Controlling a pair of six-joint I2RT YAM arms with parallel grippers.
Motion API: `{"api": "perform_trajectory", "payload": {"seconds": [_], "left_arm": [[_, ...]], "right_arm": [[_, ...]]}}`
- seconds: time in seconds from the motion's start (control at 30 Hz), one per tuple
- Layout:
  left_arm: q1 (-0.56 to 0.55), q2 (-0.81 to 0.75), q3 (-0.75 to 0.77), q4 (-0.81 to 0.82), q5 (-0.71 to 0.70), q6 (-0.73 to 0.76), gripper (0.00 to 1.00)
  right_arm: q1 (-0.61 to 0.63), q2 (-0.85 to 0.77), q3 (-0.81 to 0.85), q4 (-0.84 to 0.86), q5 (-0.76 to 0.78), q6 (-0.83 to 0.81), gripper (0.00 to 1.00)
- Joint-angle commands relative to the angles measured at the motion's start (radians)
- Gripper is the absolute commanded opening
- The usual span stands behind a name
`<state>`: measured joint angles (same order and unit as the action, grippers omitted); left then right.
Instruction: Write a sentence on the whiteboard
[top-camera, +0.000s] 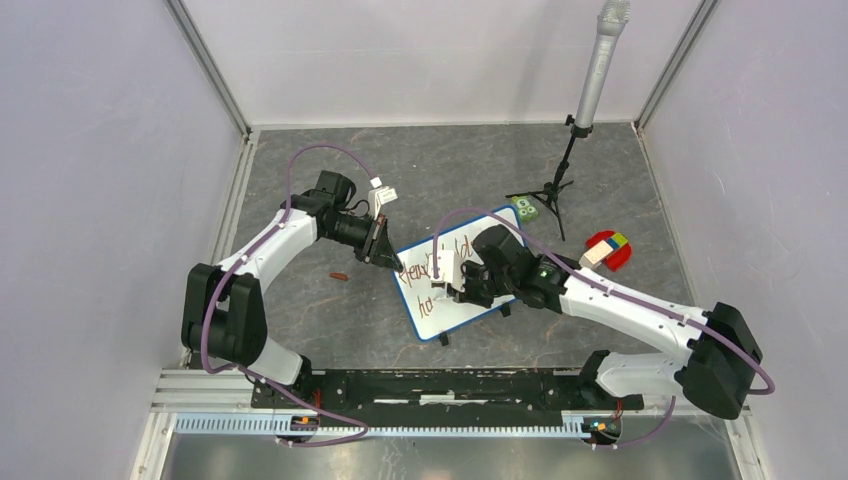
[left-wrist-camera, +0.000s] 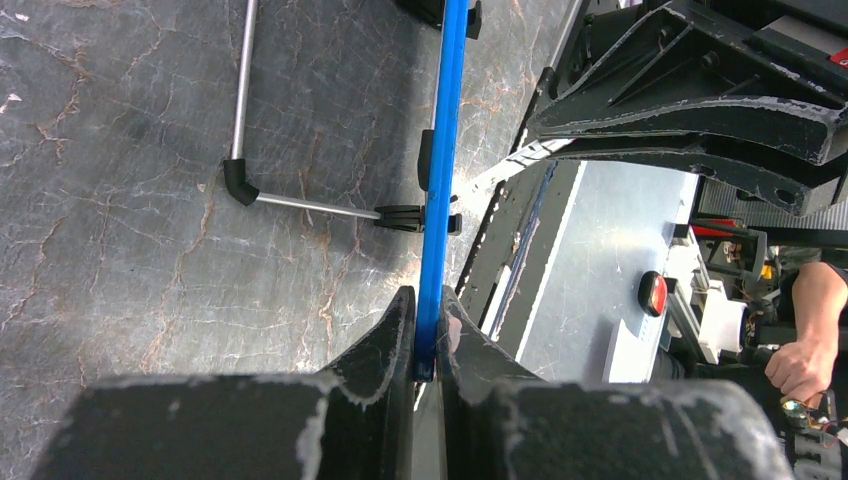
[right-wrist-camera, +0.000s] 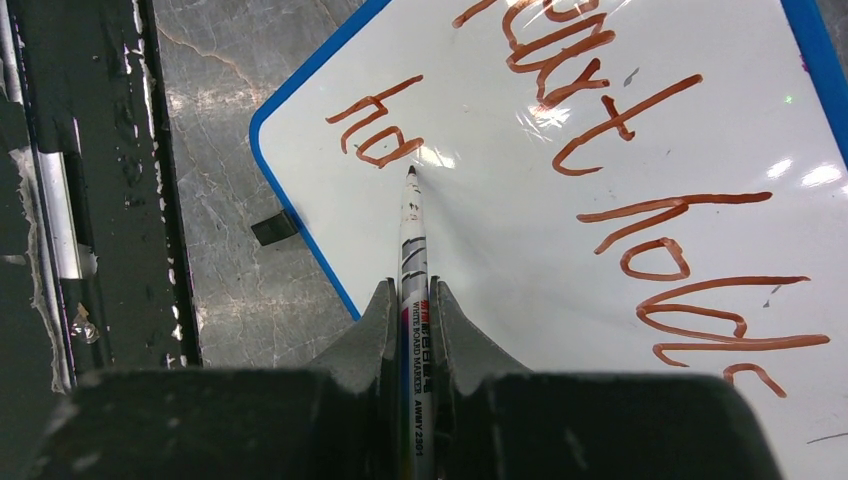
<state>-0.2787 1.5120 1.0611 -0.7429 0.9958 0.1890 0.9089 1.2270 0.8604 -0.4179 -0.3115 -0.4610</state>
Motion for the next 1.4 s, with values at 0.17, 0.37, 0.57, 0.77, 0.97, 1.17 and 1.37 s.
{"api": "perform_trajectory", "payload": {"seconds": [0.17, 0.37, 0.57, 0.77, 0.97, 1.17, 1.37], "left_arm": [[-0.002, -0.013, 0.028, -0.002, -0.014, 0.018, 0.02], [-0.002, -0.014, 0.028, -0.003, -0.016, 0.018, 0.02], [-0.002, -0.016, 0.028, -0.002, -0.016, 0.017, 0.02], [-0.002, -0.015, 0.028, -0.003, -0.017, 0.018, 0.02], [-0.002, -0.017, 0.028, -0.002, -0.017, 0.018, 0.02], [-0.003, -0.018, 0.027, -0.003, -0.017, 0.021, 0.02], [-0.002, -0.014, 0.027, -0.002, -0.018, 0.020, 0.02]], "right_arm": [[-0.002, 0.006, 0.024, 0.024, -0.031, -0.002, 0.00], [-0.002, 0.016, 0.020, 0.021, 0.011, -0.008, 0.00], [-0.024, 0.010, 0.051, 0.014, 0.072, -0.014, 0.00], [-0.049, 0.004, 0.084, 0.024, 0.073, -0.002, 0.00], [-0.050, 0.013, 0.065, 0.008, 0.032, -0.002, 0.00], [-0.047, 0.008, 0.023, -0.009, 0.005, -0.005, 0.00], [-0.031, -0.005, -0.031, -0.018, -0.044, -0.001, 0.00]]}}
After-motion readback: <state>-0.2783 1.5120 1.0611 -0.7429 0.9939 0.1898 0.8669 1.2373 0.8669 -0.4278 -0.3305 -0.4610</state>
